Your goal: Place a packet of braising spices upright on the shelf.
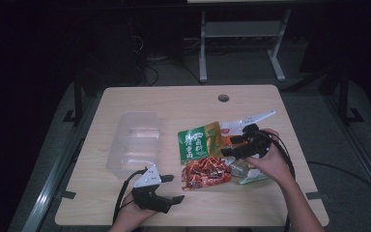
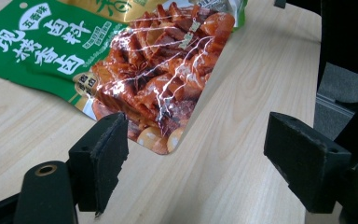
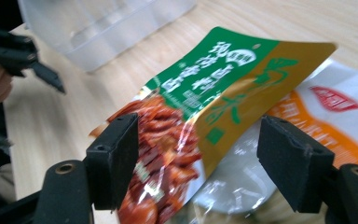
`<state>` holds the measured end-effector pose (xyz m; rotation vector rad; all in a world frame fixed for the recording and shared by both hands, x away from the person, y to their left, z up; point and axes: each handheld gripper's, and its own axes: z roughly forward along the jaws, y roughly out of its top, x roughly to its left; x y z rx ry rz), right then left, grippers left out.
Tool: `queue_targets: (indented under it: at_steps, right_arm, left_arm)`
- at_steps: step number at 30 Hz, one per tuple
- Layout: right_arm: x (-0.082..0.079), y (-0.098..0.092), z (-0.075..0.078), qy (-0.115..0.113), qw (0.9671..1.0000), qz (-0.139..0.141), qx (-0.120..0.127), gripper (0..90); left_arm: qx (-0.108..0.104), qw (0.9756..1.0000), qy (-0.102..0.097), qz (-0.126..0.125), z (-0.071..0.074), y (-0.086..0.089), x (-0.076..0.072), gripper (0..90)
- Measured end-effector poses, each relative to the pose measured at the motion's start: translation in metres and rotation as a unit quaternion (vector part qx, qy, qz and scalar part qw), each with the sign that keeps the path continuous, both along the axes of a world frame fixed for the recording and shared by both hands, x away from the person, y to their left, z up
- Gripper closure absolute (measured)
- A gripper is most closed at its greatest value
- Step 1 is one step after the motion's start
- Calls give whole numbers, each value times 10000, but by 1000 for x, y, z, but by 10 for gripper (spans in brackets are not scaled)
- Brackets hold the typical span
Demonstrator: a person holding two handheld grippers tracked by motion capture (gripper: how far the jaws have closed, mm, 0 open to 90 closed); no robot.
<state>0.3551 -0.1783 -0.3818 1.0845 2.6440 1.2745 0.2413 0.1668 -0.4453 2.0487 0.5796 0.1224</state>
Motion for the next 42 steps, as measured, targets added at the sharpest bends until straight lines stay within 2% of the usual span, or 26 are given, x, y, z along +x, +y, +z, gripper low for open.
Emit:
queue_targets:
  at_steps: [6, 10, 12, 13, 17, 19, 25, 29, 32, 36, 38, 40, 41, 42]
  right_arm:
    - [18, 6, 4, 66, 9999, -44, -68, 298]
    - [35, 15, 3, 202, 9993, -119, -283, 305]
    - [37, 16, 3, 247, 9991, -144, -311, 305]
    - [43, 19, 0, 294, 9986, -170, -414, 306]
    - [51, 21, -4, 344, 9980, -253, -456, 313]
    - [57, 20, -12, 497, 9967, -367, -523, 313]
    - [63, 22, -19, 691, 9952, -434, -533, 342]
    - [71, 23, -28, 901, 9929, -561, -532, 370]
    - [73, 23, -31, 968, 9920, -590, -548, 395]
    - [75, 28, -36, 1074, 9907, -550, -633, 452]
    - [75, 33, -40, 1120, 9893, -541, -762, 521]
    - [75, 34, -40, 1156, 9890, -518, -762, 539]
    - [76, 35, -41, 1174, 9891, -501, -737, 592]
    - [76, 36, -41, 1294, 9879, -515, -678, 688]
  left_arm:
    - [76, 10000, -5, -60, 1, -1, 1, 214]
    - [93, 9999, -47, -51, 1, -1, 0, 214]
    - [105, 9999, -34, -58, 1, 0, 1, 215]
    - [95, 9999, -29, -41, 1, 0, 1, 214]
    - [92, 9999, -49, -58, 2, 0, 1, 215]
    - [122, 9999, -45, -66, 1, -1, 0, 214]
    - [82, 9999, -30, -77, 1, -3, 0, 215]
    - [88, 9999, -5, -66, 1, -3, 1, 214]
    - [75, 10000, 20, -54, 0, -4, 1, 214]
    - [91, 9999, -2, -61, -1, -5, 2, 215]
    - [70, 10000, 6, -48, -1, -5, 2, 214]
    - [66, 10000, 9, -45, -1, -5, 2, 215]
    - [68, 10000, 9, -41, -1, -5, 2, 215]
    - [66, 10000, 20, -34, -1, -5, 2, 215]
